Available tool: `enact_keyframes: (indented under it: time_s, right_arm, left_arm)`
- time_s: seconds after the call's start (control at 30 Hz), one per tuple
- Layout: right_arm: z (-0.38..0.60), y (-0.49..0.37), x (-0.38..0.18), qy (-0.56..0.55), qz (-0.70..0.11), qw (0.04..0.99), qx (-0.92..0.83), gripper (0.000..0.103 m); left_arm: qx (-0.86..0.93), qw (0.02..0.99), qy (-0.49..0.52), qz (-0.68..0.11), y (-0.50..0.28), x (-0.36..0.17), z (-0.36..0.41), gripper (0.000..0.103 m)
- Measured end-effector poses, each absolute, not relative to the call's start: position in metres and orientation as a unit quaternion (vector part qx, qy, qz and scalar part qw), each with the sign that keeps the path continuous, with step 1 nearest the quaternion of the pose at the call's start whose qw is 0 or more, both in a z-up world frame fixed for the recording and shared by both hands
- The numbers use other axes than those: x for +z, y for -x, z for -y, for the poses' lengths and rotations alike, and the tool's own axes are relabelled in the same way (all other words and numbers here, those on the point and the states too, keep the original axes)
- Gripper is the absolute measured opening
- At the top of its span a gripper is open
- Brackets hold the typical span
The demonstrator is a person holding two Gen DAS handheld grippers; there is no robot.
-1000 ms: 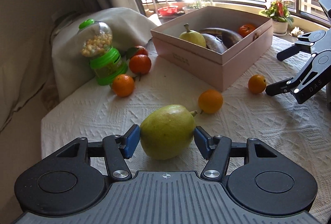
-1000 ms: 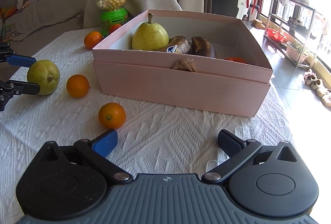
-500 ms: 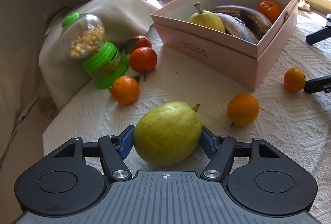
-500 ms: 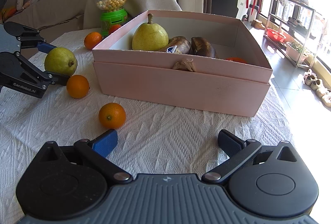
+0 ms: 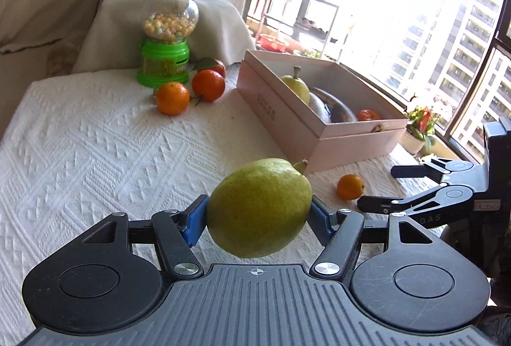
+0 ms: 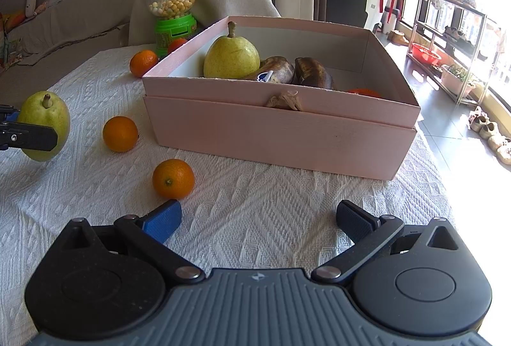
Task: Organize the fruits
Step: 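Lift the green pear off the table with the left tool, then grasp a mandarin on the table with the right tool while left tool holds the pear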
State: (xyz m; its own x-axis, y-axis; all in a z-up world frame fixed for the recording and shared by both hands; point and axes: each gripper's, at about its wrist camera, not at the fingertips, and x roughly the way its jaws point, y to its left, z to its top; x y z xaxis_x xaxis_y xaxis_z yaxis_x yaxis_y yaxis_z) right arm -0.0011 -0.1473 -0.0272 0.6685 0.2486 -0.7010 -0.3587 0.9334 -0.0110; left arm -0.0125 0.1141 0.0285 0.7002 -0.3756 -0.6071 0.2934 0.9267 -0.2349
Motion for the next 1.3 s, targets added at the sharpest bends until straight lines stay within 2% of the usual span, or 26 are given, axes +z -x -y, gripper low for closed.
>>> enact_keyframes:
  time_s: [0.2,0.37,0.43,0.53,0.67,0.8,0.87,0.9,0.93,1.0,1.03,1.13,1.23,1.3]
  right_arm:
    - [0.147,0.001,-0.027,0.074,-0.371,0.911,0.166,0.103]
    - [0.147,0.001,-0.027,0.074,-0.371,0.911,0.165,0.103]
    - [0.147,0.001,-0.027,0.074,-0.371,0.911,0.165,0.103]
    - [0.148,0.002,-0.027,0.073,-0.371,0.911,0.165,0.103]
    - [0.147,0.003,-0.026,0.071,-0.369,0.912,0.164,0.102]
    - [0.14,0.013,-0.012,0.079,-0.338,0.92,0.182,0.086]
    - [0.129,0.021,-0.001,0.091,-0.312,0.923,0.206,0.073]
    - [0.121,0.025,0.004,0.1,-0.303,0.921,0.223,0.058]
    - [0.112,0.028,0.007,0.111,-0.295,0.918,0.24,0.05]
    - [0.094,0.032,0.008,0.135,-0.283,0.911,0.266,0.048]
    - [0.081,0.033,0.006,0.154,-0.277,0.907,0.276,0.042]
    - [0.048,0.036,0.0,0.214,-0.251,0.901,0.281,0.033]
    - [0.022,0.036,-0.009,0.272,-0.227,0.894,0.276,0.033]
    - [0.011,0.031,-0.016,0.3,-0.223,0.888,0.27,0.033]
  left_arm:
    - [-0.149,0.926,0.019,-0.347,0.019,0.021,-0.097,0.072]
    - [-0.119,0.947,-0.039,-0.296,0.029,0.037,-0.091,0.069]
    - [-0.125,0.944,-0.051,-0.303,0.026,0.039,-0.088,0.069]
    - [-0.124,0.937,-0.06,-0.32,0.022,0.036,-0.085,0.06]
    - [-0.122,0.939,-0.05,-0.319,0.019,0.037,-0.085,0.058]
    - [-0.123,0.938,-0.058,-0.318,0.009,0.039,-0.081,0.058]
    - [-0.125,0.937,-0.054,-0.322,0.005,0.04,-0.083,0.058]
    - [-0.127,0.936,-0.051,-0.323,0.005,0.04,-0.084,0.058]
    - [-0.129,0.935,-0.048,-0.325,0.006,0.04,-0.086,0.058]
    - [-0.133,0.934,-0.036,-0.328,0.011,0.038,-0.093,0.058]
    - [-0.134,0.935,-0.029,-0.328,0.014,0.037,-0.097,0.058]
    - [-0.133,0.935,-0.011,-0.328,0.023,0.035,-0.106,0.058]
    - [-0.128,0.937,-0.008,-0.325,0.027,0.037,-0.112,0.058]
    - [-0.128,0.937,-0.01,-0.325,0.026,0.037,-0.112,0.054]
